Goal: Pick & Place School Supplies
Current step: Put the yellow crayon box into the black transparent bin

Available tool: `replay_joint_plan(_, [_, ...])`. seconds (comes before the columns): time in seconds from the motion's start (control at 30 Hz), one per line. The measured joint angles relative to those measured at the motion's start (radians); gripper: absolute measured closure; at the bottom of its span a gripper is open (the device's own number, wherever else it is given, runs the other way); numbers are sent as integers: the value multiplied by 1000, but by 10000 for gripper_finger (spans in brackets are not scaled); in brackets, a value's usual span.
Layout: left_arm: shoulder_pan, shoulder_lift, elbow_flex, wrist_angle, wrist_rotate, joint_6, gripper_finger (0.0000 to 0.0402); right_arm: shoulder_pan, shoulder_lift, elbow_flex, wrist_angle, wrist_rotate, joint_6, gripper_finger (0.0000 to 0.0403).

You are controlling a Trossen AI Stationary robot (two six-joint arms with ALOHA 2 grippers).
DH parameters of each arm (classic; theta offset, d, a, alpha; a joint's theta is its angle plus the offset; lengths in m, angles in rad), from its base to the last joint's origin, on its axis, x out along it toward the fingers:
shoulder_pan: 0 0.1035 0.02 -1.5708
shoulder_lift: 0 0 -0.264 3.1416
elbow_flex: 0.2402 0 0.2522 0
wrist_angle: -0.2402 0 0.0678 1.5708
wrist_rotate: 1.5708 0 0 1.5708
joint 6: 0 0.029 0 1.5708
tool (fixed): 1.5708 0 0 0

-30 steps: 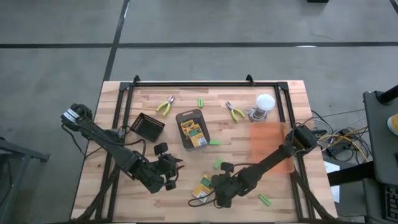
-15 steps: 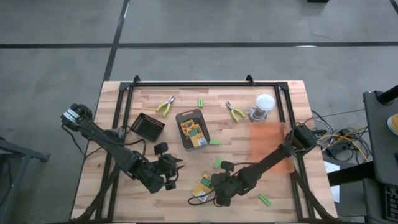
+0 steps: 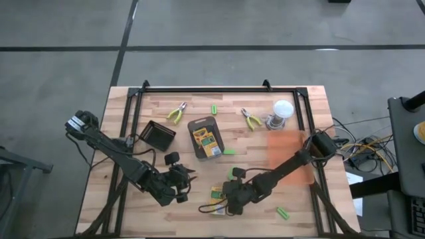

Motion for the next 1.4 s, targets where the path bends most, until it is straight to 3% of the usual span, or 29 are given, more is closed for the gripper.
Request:
replay_joint_plan(0.53, [0,0,0,0,0,1,293,-8,-40,-9,-5,29,-69,346])
replay_joint_plan(0.87, [0,0,0,6,-2,-121,293,59,-128,-9,-1,57,-146,346])
replay_joint_plan(1.07, [0,1,-3,6,-3,-133,293,112,-129,-8,-3,55,-316,346])
replay_joint_plan(1.23, [0,2,-38,35,-27,-150,293,123,-128,-8,-2,55,-359,346])
replay_joint_plan(1.4, [4,2,-98,59,-55,-264,293,113,-128,-8,-6,57,-363,346])
